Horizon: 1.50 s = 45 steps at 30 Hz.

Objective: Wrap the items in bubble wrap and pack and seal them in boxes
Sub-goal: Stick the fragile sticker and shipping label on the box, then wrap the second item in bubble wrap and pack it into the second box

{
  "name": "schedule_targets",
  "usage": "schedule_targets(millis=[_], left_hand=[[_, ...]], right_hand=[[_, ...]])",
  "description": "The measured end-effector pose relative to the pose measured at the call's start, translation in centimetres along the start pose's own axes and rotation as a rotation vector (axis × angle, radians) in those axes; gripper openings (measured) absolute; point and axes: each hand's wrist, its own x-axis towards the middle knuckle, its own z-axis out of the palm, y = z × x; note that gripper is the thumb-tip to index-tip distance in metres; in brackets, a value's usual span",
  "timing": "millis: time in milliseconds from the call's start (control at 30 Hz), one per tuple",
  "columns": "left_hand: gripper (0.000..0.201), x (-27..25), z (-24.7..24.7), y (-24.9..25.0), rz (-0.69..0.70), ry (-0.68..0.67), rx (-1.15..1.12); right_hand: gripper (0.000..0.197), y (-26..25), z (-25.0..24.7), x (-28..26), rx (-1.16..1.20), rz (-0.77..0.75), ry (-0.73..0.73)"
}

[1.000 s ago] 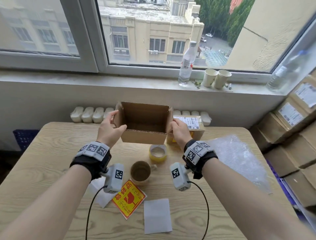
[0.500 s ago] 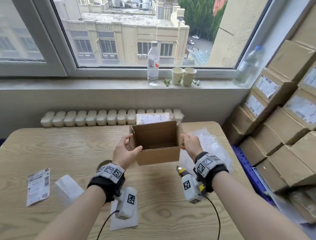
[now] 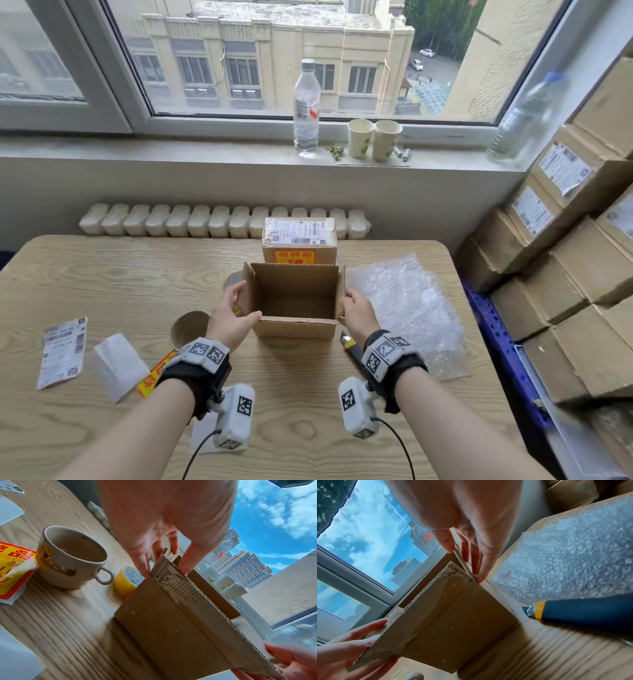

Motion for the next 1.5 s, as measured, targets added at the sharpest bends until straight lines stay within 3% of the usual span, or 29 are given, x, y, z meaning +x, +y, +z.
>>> schedule_targets(millis=[233, 367, 533, 667, 767, 967, 1233, 1500], left_hand=[[0.057, 0.7, 0.1, 0.2, 0.063, -0.04, 0.062], [0.052, 0.9, -0.5, 1.6, 0.125, -0.043, 0.293], [0.041, -1.0, 0.5, 5.2, 0.49, -0.006, 0.578], [0.036, -3.2, 4.1, 7.4, 0.808, -0.167, 0.659], [0.031, -5.0, 7.9, 8.0, 0.913, -0.27, 0.712], [0.031, -6.4, 14.9, 6.2, 0.802, -0.421, 0.85], [0.03, -5.9, 21.2, 2.8, 0.586, -0.51, 0.934], [0.043, -6.3, 23.6, 0.3, 0.553, -0.649, 0.838]], right_hand=[[0.038, 0.1, 0.6, -0.2, -0.073, -0.001, -0.024], [0.04, -1.3, 0.6, -1.1, -0.276, -0.014, 0.021], [0.042, -2.4, -1.2, -3.7, -0.559, -0.06, 0.09], [0.039, -1.6, -4.2, -5.7, -0.825, -0.08, 0.146], [0.035, -0.1, -7.1, -6.7, -0.937, -0.04, 0.172], [0.031, 4.9, -12.1, -6.5, -1.037, -0.001, 0.151], [0.026, 11.4, -15.5, -4.2, -1.09, -0.088, 0.027], [0.063, 14.6, -15.1, -1.5, -1.038, -0.147, -0.178]])
